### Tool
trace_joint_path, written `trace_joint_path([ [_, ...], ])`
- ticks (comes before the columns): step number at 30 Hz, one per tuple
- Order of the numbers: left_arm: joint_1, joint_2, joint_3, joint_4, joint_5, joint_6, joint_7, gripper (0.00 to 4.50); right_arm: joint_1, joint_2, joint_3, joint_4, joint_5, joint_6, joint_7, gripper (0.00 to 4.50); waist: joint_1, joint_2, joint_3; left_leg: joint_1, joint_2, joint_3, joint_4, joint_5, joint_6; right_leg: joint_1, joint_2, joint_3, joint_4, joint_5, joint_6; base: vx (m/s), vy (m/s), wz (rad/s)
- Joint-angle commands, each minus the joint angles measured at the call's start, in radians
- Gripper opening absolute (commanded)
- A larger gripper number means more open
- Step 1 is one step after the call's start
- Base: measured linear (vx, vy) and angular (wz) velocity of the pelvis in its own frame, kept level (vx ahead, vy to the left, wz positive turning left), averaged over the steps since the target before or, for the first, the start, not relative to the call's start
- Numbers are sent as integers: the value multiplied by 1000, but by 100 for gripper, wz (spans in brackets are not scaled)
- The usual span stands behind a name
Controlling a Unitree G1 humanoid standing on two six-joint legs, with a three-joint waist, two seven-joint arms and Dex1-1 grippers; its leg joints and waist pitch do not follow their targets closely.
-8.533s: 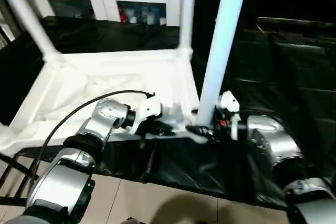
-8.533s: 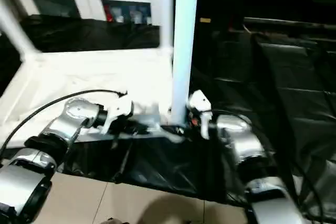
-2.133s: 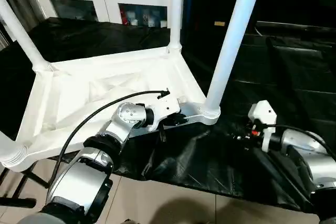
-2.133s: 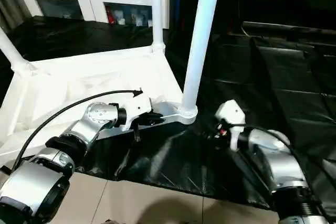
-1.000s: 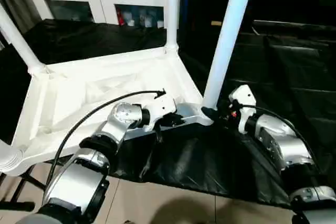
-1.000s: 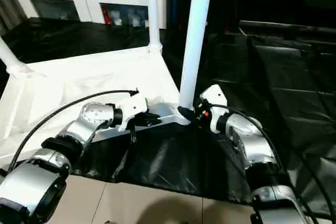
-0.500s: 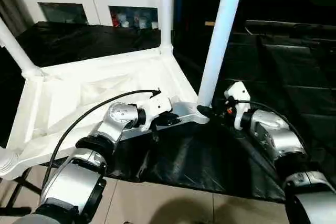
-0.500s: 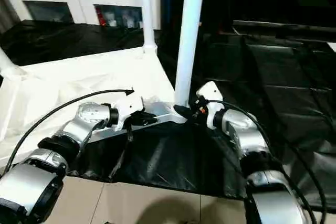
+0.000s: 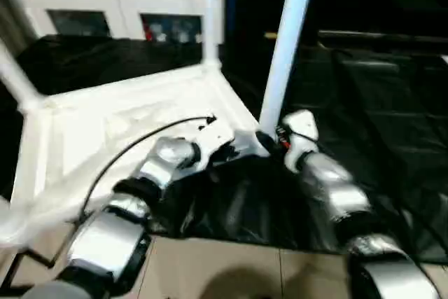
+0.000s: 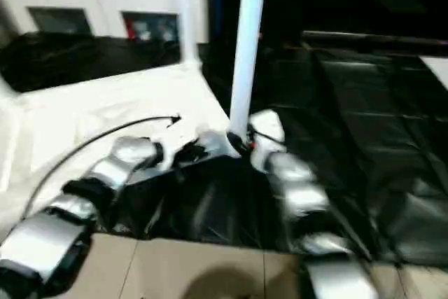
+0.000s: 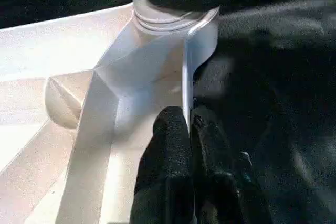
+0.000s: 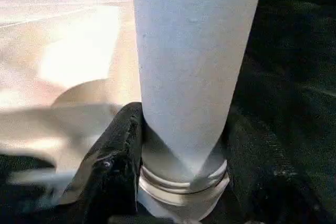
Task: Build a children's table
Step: Rotate leg to tighten
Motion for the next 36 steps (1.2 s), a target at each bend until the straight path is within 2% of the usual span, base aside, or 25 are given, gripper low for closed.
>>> trace_joint_path([
  [1,-39,-70,-18,-3,12,12,73,0,-7,108,56,75,-7,36,8,198,11,24,-23,-48,97,-40,-218,-925,-47,93,-13,12,125,-287,-87,-109,69,-2],
  [2,-39,-74,-20,-2,15,10,78,0,-22,119,62,83,-14,32,-3,198,39,16,-30,-43,102,-20,-231,-934,-40,85,-10,30,155,-201,-86,-86,33,2],
  [3,-39,-74,-21,-2,16,10,79,0,-23,120,63,83,-15,31,-2,198,20,-41,-48,46,50,13,-155,-794,-31,4,-27,75,80,-332,-93,17,-57,15],
  [4,-39,-76,-23,0,22,7,85,0,-32,130,71,80,-23,14,4,198,34,-65,-52,84,-15,11,3,-503,-12,-64,-102,84,-58,-813,-69,69,-90,-11],
  [5,-36,-72,-25,-2,26,1,81,0,-31,128,72,72,-30,1,-4,198,45,-70,-46,46,-12,-1,12,-356,20,-34,-133,107,-70,-910,-54,69,-90,-11],
  [6,-32,-63,-26,-3,29,-4,79,0,-29,120,64,67,-34,-20,-8,198,65,-58,-63,-45,11,-27,-46,-139,36,47,-126,109,-26,-766,-53,68,-38,-35],
  [7,-28,-55,-27,-5,31,-10,78,0,-26,111,59,63,-39,-33,-15,254,72,-43,-66,-43,23,-24,-74,-104,34,27,-76,87,-5,-515,-83,77,-10,-18],
  [8,-22,-43,-28,-7,32,-20,71,0,-20,95,56,55,-45,-44,-18,268,67,-35,-71,-25,32,-19,-74,-158,42,10,-60,86,13,-323,-149,77,-10,-18],
  [9,-15,-26,-27,-10,32,-31,63,0,-13,74,49,51,-43,-57,-13,268,65,-33,-70,-20,32,-15,-73,-201,45,7,-57,87,14,-291,-179,0,0,0],
  [10,-13,-22,-26,-11,32,-33,60,0,-11,68,47,50,-43,-59,-11,274,62,-38,-69,-17,30,-11,-74,-238,44,8,-58,88,14,-274,-203,0,0,0],
  [11,-7,-8,-23,-13,32,-42,52,0,-6,49,41,48,-39,-69,-4,288,61,-36,-69,-23,27,-9,-76,-276,51,16,-61,83,12,-282,-219,0,0,0],
  [12,-1,3,-21,-17,29,-52,36,0,1,36,37,39,-33,-74,11,288,61,-36,-69,-23,27,-9,-76,-276,51,16,-61,83,12,-282,-219,0,0,0],
  [14,17,32,-20,-30,20,-83,-17,0,17,-4,32,14,-28,-85,57,312,61,-38,-71,-26,30,-8,-76,-244,75,23,-61,81,14,-228,-225,0,0,0],
  [16,33,53,-13,-44,3,-96,-77,0,26,-40,35,-3,-28,-93,112,325,60,-38,-72,-29,31,-7,-76,-227,83,26,-62,80,17,-203,-232,0,0,0],
  [17,42,66,-14,-54,-5,-116,-121,0,31,-61,44,-13,-32,-95,150,325,59,-40,-76,-29,30,-3,-69,-196,102,28,-62,81,21,-148,-246,0,0,0],
  [18,50,75,-12,-60,-13,-129,-160,0,33,-77,50,-18,-35,-100,181,325,59,-40,-76,-29,30,-3,-69,-196,102,28,-62,81,21,-148,-246,0,0,0],
  [20,64,97,-13,-76,-28,-153,-239,0,36,-113,68,-24,-38,-106,270,325,62,-38,-78,-26,31,2,-62,-158,127,26,-63,82,27,-90,-270,0,0,0],
  [21,69,108,-14,-81,-36,-159,-274,0,36,-130,77,-24,-38,-108,319,325,65,-39,-82,-30,32,3,-59,-130,138,31,-63,80,35,-52,-279,0,0,0],
  [22,74,121,-16,-86,-46,-166,-312,0,35,-148,88,-24,-37,-111,372,325,67,-38,-84,-29,33,5,-57,-121,145,30,-60,79,38,-29,-287,0,0,0],
  [24,77,140,-21,-88,-50,-182,-356,0,31,-173,105,-17,-45,-126,438,325,71,-36,-81,-33,37,10,-52,-107,165,27,-58,77,46,19,-303,0,0,0],
  [27,81,164,-27,-91,-57,-203,-426,0,25,-199,109,-19,-24,-130,539,325,75,-38,-79,-27,41,12,-53,-143,150,24,-58,78,44,-27,-304,0,0,0],
  [32,84,191,-34,-97,-59,-217,-489,0,17,-221,102,-43,25,-118,660,325,85,-41,-76,-24,44,13,-57,-178,122,22,-60,81,39,-95,-295,0,0,0],
  [36,84,205,-31,-99,-67,-224,-525,0,14,-234,102,-53,58,-105,759,289,92,-41,-78,-23,46,15,-55,-157,122,22,-60,82,44,-67,-297,0,0,0],
])
